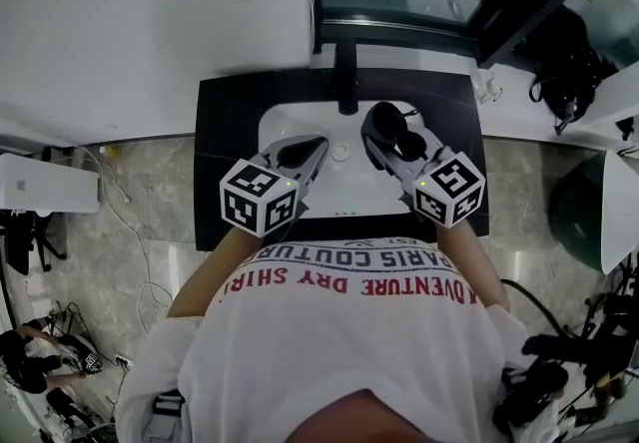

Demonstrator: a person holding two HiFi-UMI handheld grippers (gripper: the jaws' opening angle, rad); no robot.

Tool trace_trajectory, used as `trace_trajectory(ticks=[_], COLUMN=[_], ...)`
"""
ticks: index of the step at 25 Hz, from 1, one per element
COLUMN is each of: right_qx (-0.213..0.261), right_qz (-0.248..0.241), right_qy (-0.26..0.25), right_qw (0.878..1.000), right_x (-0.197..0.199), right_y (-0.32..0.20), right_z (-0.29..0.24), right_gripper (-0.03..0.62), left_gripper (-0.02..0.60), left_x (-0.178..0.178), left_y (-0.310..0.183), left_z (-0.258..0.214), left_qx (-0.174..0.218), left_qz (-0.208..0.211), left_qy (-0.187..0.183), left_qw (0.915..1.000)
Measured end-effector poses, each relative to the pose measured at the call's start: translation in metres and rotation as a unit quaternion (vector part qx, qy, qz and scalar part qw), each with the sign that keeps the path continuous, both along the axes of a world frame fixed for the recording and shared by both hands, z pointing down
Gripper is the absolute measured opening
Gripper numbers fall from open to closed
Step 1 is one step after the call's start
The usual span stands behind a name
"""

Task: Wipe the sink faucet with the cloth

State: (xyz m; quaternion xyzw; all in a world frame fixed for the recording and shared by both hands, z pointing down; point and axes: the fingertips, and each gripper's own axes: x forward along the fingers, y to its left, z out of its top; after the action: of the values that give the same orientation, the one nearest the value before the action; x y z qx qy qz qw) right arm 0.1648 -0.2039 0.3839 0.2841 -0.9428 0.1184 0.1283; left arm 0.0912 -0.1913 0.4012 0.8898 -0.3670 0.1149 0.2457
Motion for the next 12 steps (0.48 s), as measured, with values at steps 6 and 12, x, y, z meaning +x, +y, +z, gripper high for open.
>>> trace_trajectory(ticks=[6,12], right_qx=[0.148,0.247], right_qz=[0.01,0.015], right_qy=[0.121,0.259], right_qw=[0.981,0.933], right_x=[-0.015,-0.041], right_y=[-0.066,-0.131], right_z=[-0.031,-0.037], right_gripper=[0.081,0.081], left_gripper=[0.002,0.002], left_x=[-0.025,-0.046], left_y=[-0.006,-0.016], left_z=[0.008,0.011], left_qx=[-0.009,-0.017], left_qz=[-0.019,-0.036], left_qy=[0.0,0.002], left_qw=[0.9998,0.9992])
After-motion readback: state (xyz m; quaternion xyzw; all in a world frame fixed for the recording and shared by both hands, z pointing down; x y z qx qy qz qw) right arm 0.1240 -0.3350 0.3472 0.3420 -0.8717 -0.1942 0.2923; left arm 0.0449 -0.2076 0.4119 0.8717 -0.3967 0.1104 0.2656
